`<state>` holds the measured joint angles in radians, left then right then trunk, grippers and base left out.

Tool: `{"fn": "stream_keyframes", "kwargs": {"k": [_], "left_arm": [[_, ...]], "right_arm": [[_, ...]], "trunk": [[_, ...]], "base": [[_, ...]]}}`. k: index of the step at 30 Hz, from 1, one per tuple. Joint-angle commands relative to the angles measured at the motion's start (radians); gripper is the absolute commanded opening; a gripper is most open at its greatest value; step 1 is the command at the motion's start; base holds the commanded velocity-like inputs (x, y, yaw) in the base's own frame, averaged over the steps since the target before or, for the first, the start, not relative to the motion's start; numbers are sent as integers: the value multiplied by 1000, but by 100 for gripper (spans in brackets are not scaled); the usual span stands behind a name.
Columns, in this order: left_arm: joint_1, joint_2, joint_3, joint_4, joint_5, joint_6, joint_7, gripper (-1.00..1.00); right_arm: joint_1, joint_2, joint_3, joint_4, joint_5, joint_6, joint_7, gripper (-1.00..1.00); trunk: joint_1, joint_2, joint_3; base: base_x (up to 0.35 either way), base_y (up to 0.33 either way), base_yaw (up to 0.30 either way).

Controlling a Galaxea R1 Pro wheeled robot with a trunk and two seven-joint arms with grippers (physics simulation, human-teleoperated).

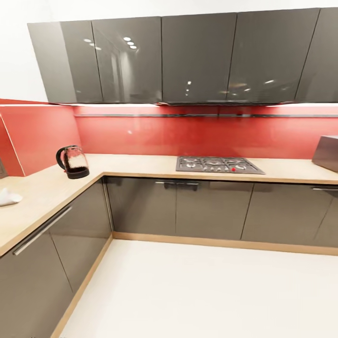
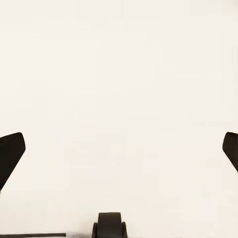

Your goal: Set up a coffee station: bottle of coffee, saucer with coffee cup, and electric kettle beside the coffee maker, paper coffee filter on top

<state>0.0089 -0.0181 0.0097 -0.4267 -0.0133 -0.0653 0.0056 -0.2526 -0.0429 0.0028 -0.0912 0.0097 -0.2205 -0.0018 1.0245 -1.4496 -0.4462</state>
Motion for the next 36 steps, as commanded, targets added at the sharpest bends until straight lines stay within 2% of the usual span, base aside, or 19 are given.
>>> {"fn": "stream_keyframes", "kwargs": {"k": [1, 11, 15, 28, 36], "left_arm": [[0, 0, 1, -1, -2, -2, 1, 100], [0, 0, 1, -1, -1, -2, 1, 100], [0, 0, 1, -1, -1, -1, 1, 100], [0, 0, 1, -4, -1, -2, 1, 100], [0, 0, 1, -4, 0, -2, 1, 100]], "right_arm": [[-1, 0, 0, 1, 1, -3, 0, 100], [-1, 0, 0, 1, 1, -3, -2, 100], [-1, 0, 0, 1, 1, -4, 0, 100], [-1, -2, 0, 1, 1, -2, 2, 100], [-1, -1, 0, 1, 1, -2, 2, 100]], "trunk": [[0, 0, -1], [0, 0, -1], [0, 0, -1], [0, 0, -1], [0, 0, -1]], "base": [[198, -45, 258], [42, -10, 272], [55, -10, 113], [288, -60, 10], [250, -152, 213]]}}
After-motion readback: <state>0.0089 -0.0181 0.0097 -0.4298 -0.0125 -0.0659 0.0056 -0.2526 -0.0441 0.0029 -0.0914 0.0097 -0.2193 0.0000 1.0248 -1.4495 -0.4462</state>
